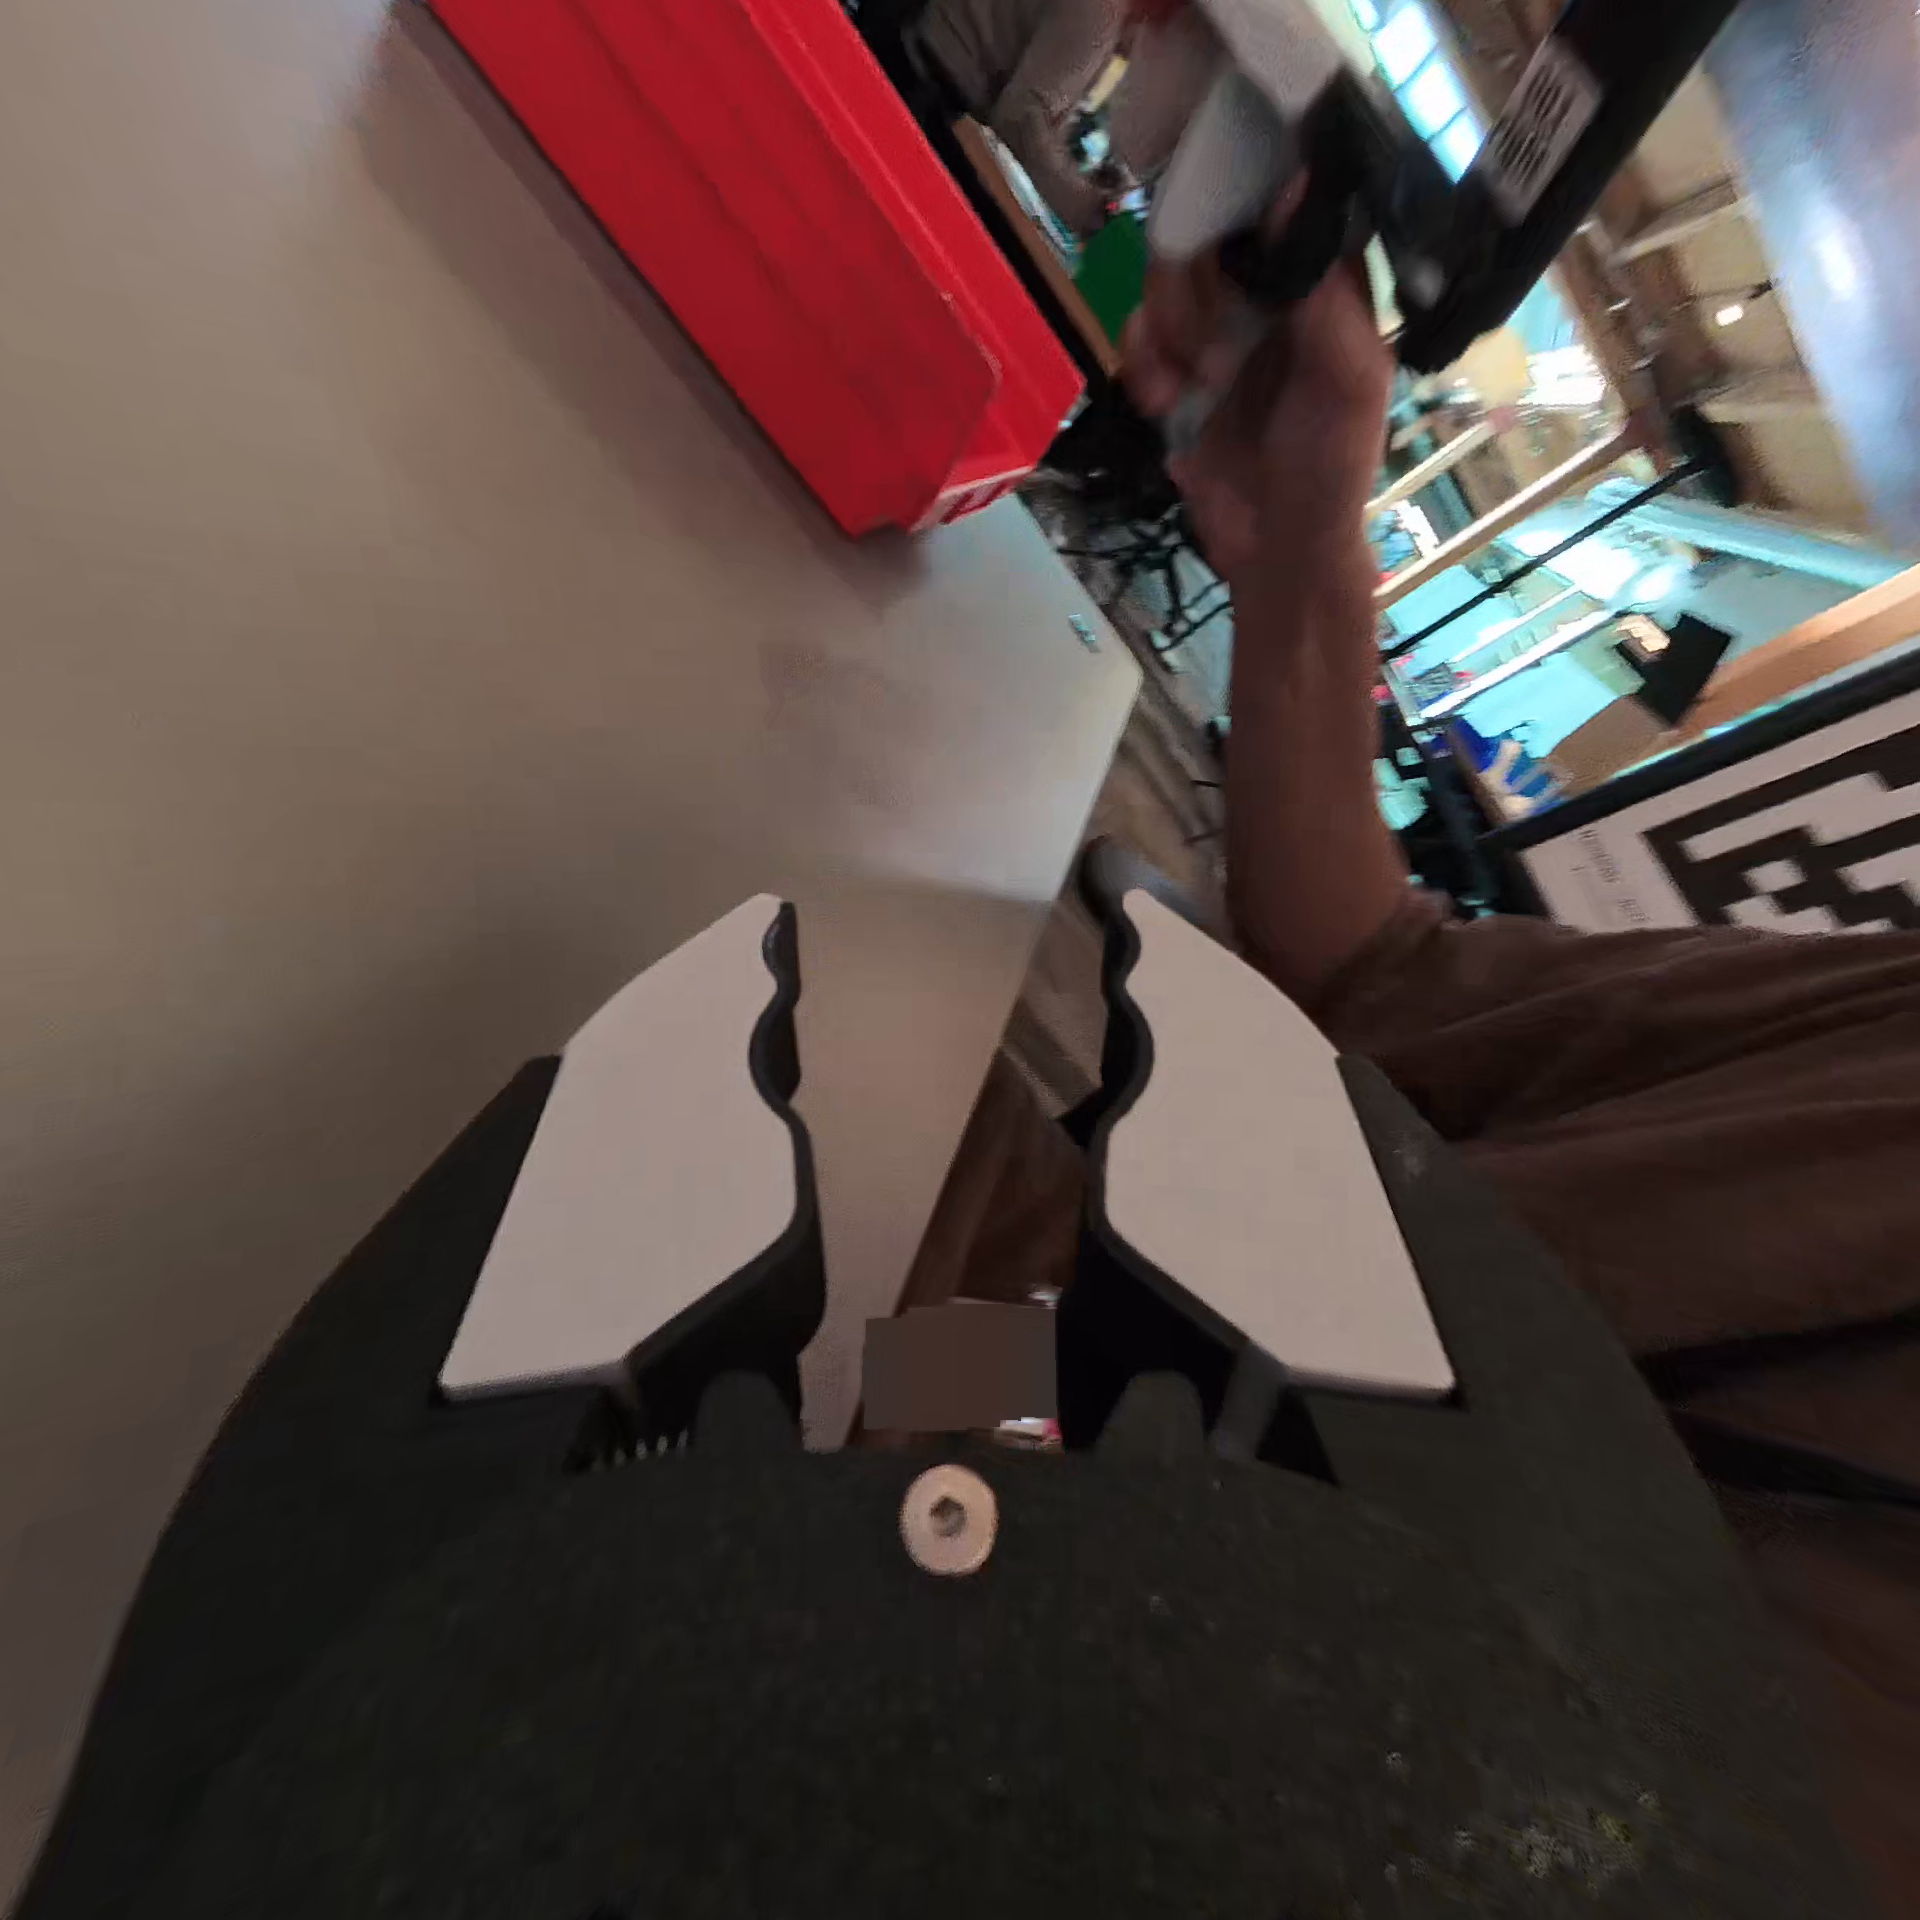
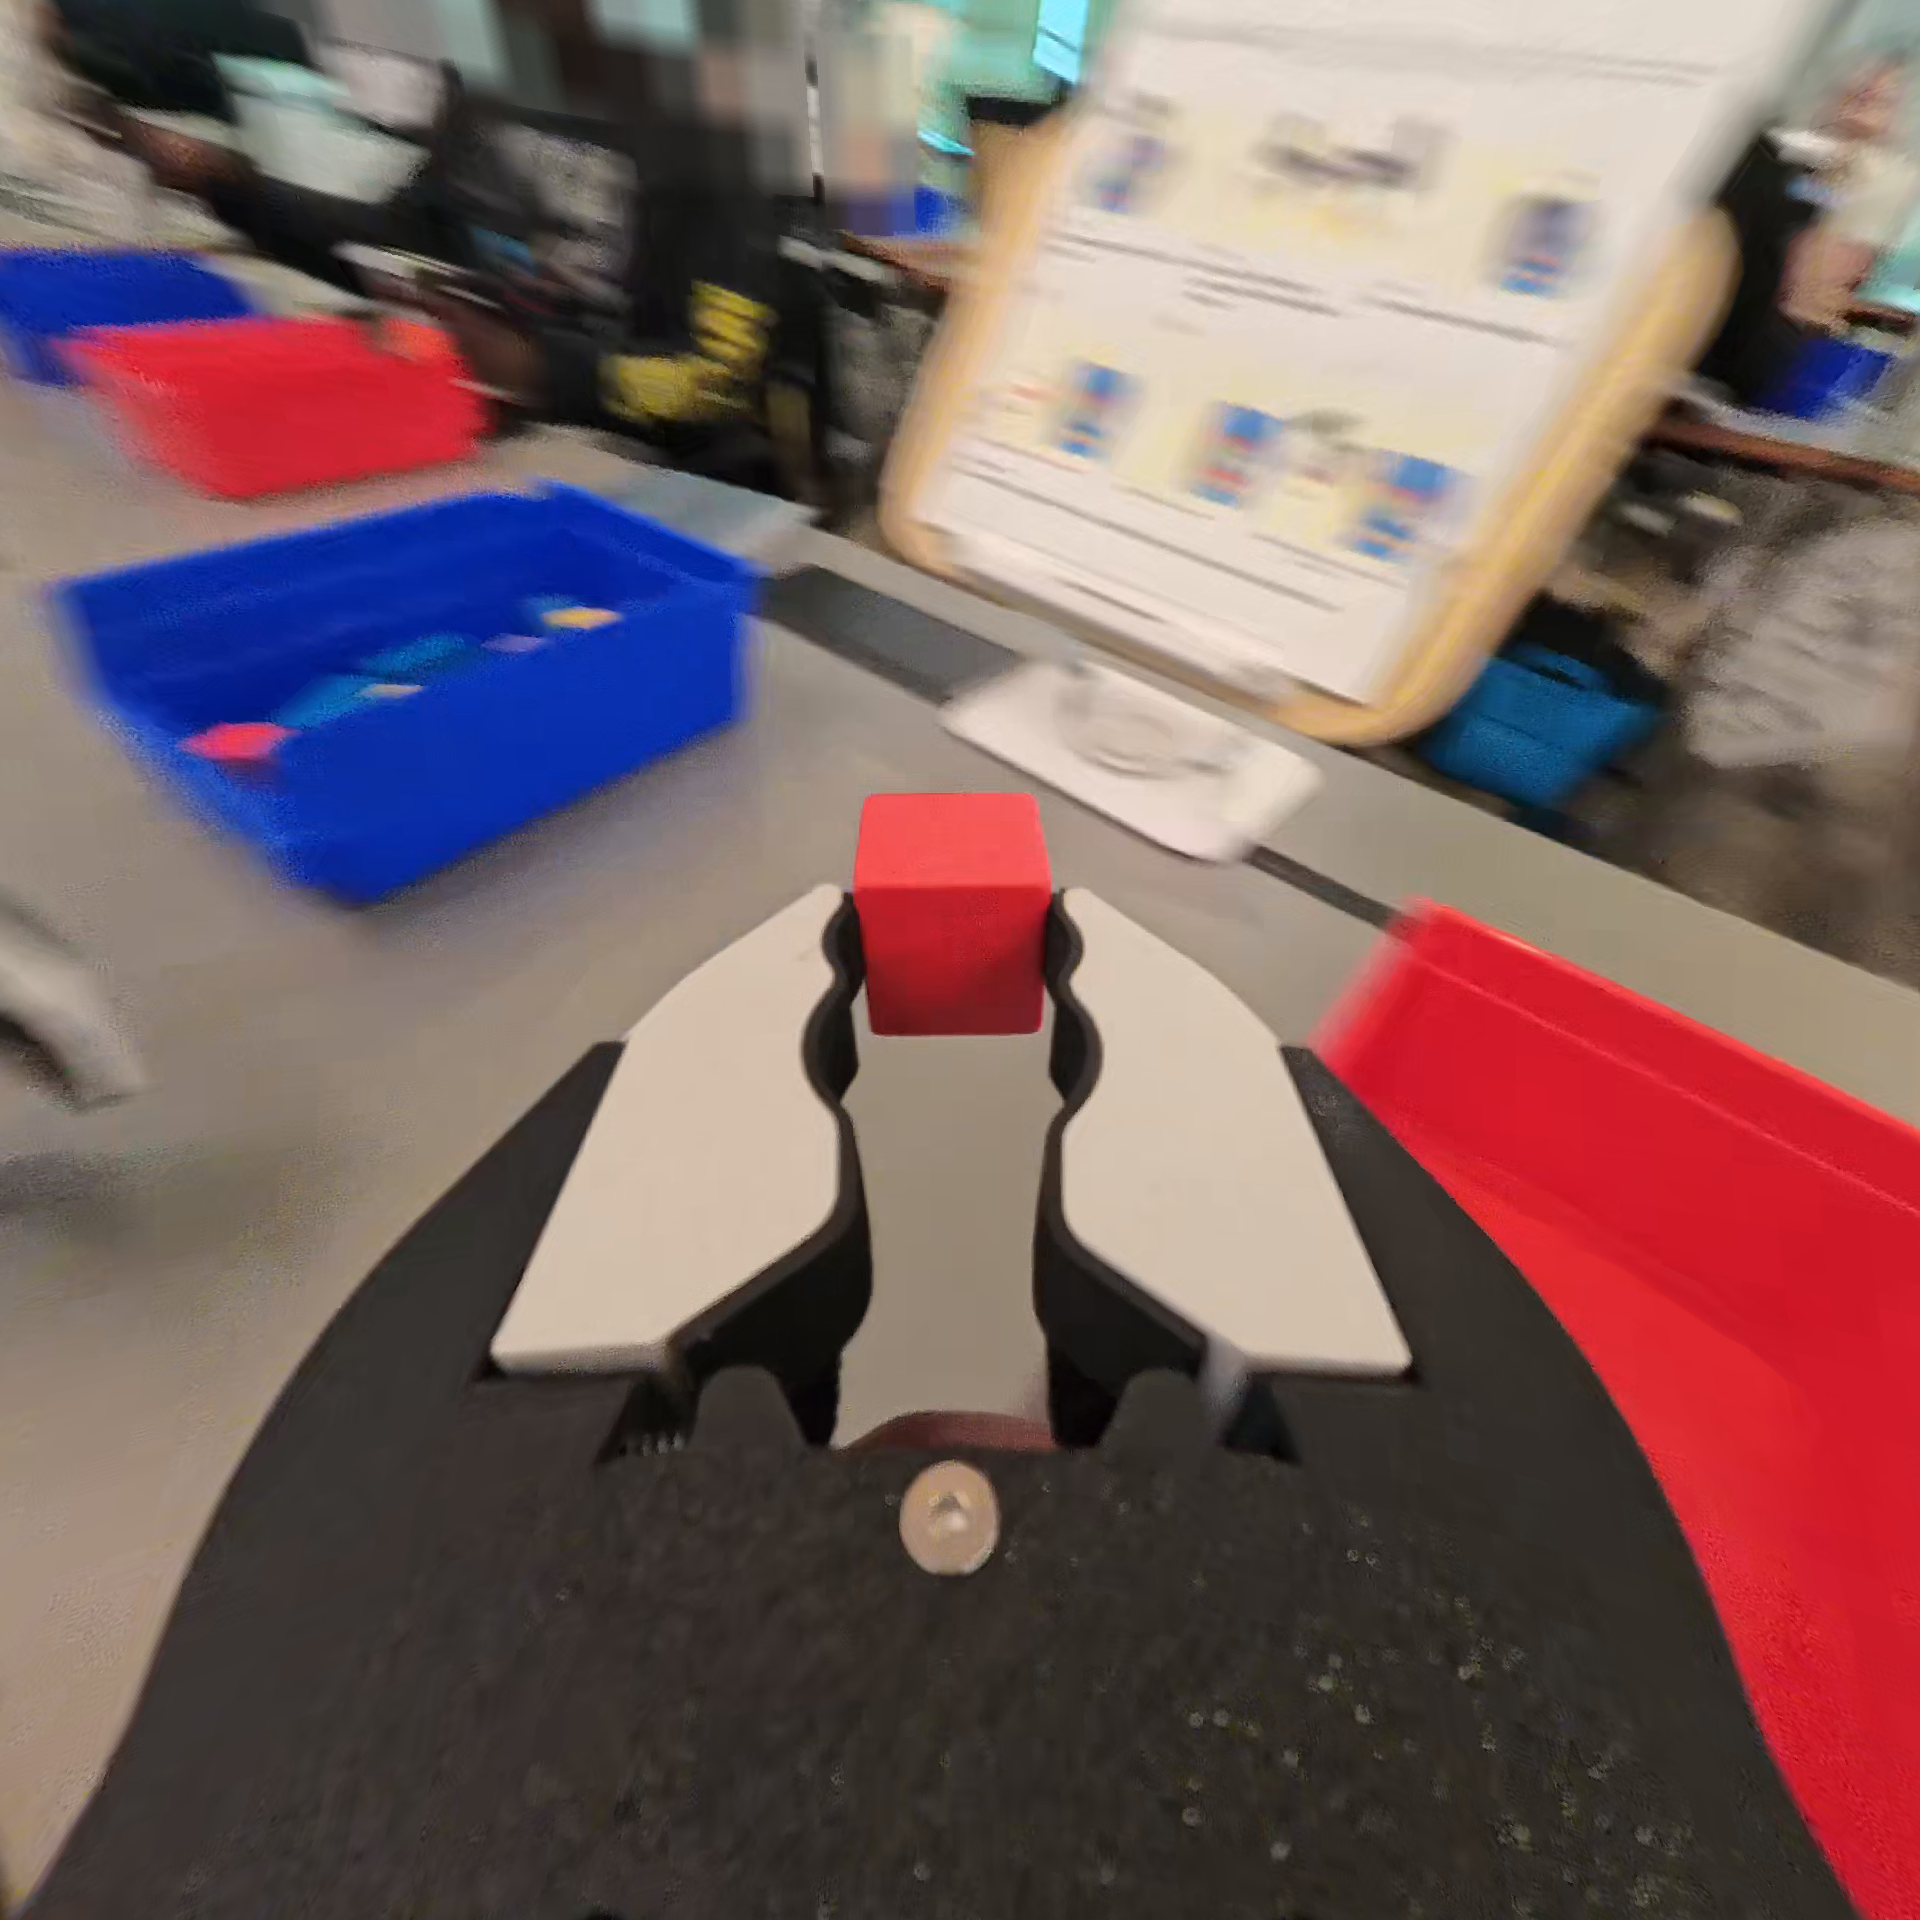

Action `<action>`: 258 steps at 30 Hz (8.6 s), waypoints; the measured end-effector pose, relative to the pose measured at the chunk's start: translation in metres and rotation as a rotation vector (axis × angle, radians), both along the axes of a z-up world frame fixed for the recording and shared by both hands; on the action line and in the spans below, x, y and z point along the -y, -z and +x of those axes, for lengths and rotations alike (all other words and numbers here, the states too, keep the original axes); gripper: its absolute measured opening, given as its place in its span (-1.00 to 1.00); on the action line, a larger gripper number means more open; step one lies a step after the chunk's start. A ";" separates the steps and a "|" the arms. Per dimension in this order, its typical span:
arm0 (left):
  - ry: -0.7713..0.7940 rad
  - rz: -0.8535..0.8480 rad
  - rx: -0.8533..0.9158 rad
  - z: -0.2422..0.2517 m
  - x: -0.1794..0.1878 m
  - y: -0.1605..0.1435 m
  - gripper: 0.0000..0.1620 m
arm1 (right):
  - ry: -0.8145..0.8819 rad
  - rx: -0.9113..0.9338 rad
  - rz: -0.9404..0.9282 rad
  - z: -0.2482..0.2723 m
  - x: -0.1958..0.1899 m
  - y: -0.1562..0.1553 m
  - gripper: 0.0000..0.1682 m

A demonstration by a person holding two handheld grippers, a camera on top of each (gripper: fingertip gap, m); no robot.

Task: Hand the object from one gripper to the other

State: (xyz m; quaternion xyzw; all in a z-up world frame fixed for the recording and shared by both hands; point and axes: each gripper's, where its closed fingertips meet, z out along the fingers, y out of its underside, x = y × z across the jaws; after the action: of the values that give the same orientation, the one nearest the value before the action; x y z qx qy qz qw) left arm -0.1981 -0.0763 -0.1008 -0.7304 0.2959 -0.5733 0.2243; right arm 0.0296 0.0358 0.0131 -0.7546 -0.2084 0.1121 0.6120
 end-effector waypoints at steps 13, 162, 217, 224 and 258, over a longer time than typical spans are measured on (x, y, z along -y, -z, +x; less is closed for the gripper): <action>-0.026 0.140 -0.148 -0.005 -0.004 0.031 -0.37 | 0.380 0.081 -0.982 0.189 -0.141 0.130 -0.60; 0.013 0.267 -0.295 -0.027 0.003 0.041 -0.39 | 0.275 -0.055 -0.272 0.130 -0.036 0.020 -0.51; 0.542 0.798 -1.294 -0.154 -0.381 0.088 -0.49 | 0.057 0.125 -0.009 -0.013 0.081 0.124 -0.58; 0.423 0.708 -1.245 -0.156 -0.361 0.063 -0.57 | 0.053 0.100 -0.007 -0.014 0.082 0.120 -0.58; 0.077 0.332 0.328 0.026 -0.091 -0.120 -0.54 | -0.688 -0.616 -0.056 -0.193 0.006 -0.032 -0.59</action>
State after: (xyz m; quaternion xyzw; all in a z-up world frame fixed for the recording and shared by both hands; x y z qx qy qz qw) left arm -0.1725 0.0151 0.0193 -0.5687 0.3733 -0.6360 0.3643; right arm -0.1635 0.0297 0.0455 -0.5893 -0.2522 0.5333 0.5520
